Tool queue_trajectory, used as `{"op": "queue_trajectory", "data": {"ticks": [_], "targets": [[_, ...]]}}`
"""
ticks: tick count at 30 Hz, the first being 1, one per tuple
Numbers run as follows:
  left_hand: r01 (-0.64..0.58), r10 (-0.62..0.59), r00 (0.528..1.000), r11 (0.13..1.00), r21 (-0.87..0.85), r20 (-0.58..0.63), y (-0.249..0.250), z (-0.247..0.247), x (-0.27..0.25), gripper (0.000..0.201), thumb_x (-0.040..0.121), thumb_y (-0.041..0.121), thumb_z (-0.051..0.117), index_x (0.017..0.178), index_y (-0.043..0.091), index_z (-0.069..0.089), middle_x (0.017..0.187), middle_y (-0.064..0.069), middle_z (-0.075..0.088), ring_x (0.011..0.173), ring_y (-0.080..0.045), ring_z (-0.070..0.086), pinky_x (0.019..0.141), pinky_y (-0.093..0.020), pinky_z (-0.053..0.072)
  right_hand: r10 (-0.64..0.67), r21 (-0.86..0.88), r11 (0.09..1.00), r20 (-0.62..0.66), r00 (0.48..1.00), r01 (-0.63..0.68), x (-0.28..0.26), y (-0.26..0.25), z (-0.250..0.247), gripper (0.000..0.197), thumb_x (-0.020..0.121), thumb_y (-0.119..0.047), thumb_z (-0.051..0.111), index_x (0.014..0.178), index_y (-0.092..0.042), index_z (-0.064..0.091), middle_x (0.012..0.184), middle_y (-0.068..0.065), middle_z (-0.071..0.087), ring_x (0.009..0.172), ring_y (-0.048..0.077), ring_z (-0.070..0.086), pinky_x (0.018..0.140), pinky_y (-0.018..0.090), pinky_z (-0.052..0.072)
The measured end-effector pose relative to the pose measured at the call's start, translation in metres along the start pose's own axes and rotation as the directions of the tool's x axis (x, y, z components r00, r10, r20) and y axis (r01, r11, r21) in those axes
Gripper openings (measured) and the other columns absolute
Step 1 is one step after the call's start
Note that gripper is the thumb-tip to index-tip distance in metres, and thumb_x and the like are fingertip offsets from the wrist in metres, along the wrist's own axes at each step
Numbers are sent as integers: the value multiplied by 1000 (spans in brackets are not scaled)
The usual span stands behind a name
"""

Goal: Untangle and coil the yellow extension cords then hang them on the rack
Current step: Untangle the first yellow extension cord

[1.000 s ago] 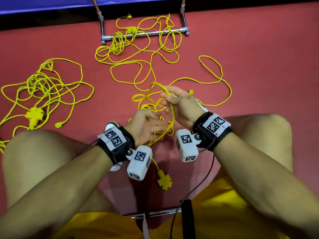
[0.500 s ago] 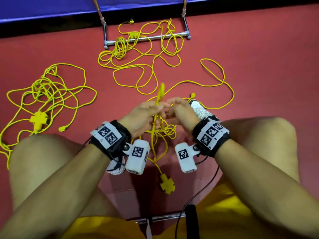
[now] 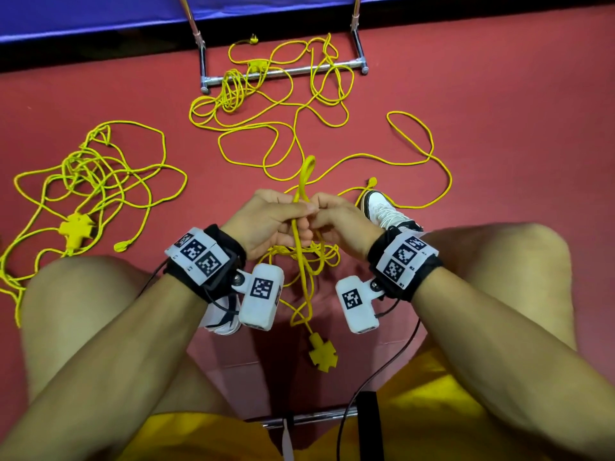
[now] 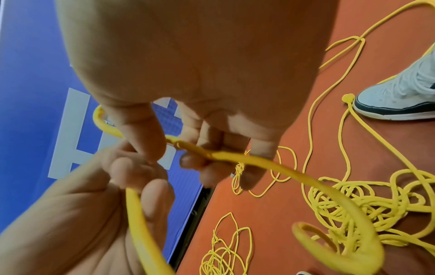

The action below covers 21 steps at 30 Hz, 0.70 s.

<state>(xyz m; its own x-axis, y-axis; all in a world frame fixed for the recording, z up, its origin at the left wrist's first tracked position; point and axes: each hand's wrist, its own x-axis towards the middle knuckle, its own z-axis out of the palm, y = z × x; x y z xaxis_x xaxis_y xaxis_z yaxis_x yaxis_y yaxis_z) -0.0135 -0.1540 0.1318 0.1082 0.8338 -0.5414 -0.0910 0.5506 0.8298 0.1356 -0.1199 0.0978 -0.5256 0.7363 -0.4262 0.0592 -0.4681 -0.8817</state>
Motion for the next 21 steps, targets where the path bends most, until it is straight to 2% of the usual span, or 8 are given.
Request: {"op": "queue_trajectory", "data": {"ticks": [4, 8, 11, 13, 15, 17, 19, 21], "targets": [[-61, 57, 997, 996, -66, -57, 4, -9, 4, 10, 91, 8, 65, 83, 5, 69, 58, 0, 48, 53, -13, 52, 63, -32, 59, -124, -98, 988, -76, 989, 117, 2, 3, -6, 28, 83, -7, 71, 72, -12, 45, 60, 8, 49, 44, 13, 48, 46, 25, 42], [-94, 90, 995, 915, -392, -29, 13, -18, 5, 26, 88, 18, 55, 104, 1, 66, 71, -3, 54, 68, -16, 61, 72, -41, 59, -225, -95, 972, -90, 970, 217, 1, 2, -9, 27, 96, -7, 59, 72, -11, 48, 61, 8, 59, 48, 14, 54, 49, 26, 42], [-209, 184, 977, 925, -319, -105, 11, -18, 9, 20, 101, 16, 49, 106, 4, 65, 73, -1, 55, 72, -14, 61, 81, -43, 59, -229, -119, 966, 2, 973, 228, 2, 7, -10, 23, 98, -13, 56, 76, -8, 52, 69, 0, 69, 68, 26, 56, 66, 39, 41], [-232, 201, 969, 941, -246, -148, 6, -19, 14, 18, 102, 16, 49, 104, 7, 65, 71, 2, 57, 71, -12, 61, 78, -37, 59, -194, -134, 969, 91, 977, 205, 2, 9, -9, 24, 96, -22, 53, 80, -4, 55, 69, -1, 68, 71, 28, 52, 65, 40, 38], [-249, 197, 949, 946, -206, -245, 3, -24, 20, 17, 103, 16, 50, 100, 10, 66, 66, 6, 58, 64, -8, 59, 69, -29, 56, -130, -146, 978, 138, 982, 150, 1, 8, -9, 26, 99, -21, 51, 78, -8, 58, 62, -1, 61, 62, 23, 49, 59, 34, 36], [-292, 212, 906, 940, -179, -366, 4, -35, 26, 18, 103, 14, 50, 97, 12, 67, 61, 9, 57, 54, -3, 52, 57, -20, 48, -73, -181, 980, 66, 995, 84, 1, 4, -13, 33, 100, -14, 51, 69, -15, 60, 52, -4, 49, 49, 15, 41, 53, 30, 29], [-338, 238, 862, 928, -158, -447, 7, -48, 29, 17, 101, 11, 52, 92, 12, 66, 58, 9, 55, 47, -3, 43, 50, -19, 37, -82, -283, 958, -148, 986, 38, 5, 0, -27, 36, 92, -16, 62, 57, -20, 56, 48, -9, 41, 46, 11, 33, 51, 29, 26], [-317, 216, 855, 937, -146, -472, 11, -56, 28, 14, 97, 11, 57, 87, 13, 66, 56, 7, 53, 43, -5, 36, 47, -20, 29, -168, -481, 876, -381, 909, -39, 9, -2, -44, 28, 86, -25, 69, 63, -20, 55, 55, -8, 46, 53, 12, 42, 57, 30, 33]]}}
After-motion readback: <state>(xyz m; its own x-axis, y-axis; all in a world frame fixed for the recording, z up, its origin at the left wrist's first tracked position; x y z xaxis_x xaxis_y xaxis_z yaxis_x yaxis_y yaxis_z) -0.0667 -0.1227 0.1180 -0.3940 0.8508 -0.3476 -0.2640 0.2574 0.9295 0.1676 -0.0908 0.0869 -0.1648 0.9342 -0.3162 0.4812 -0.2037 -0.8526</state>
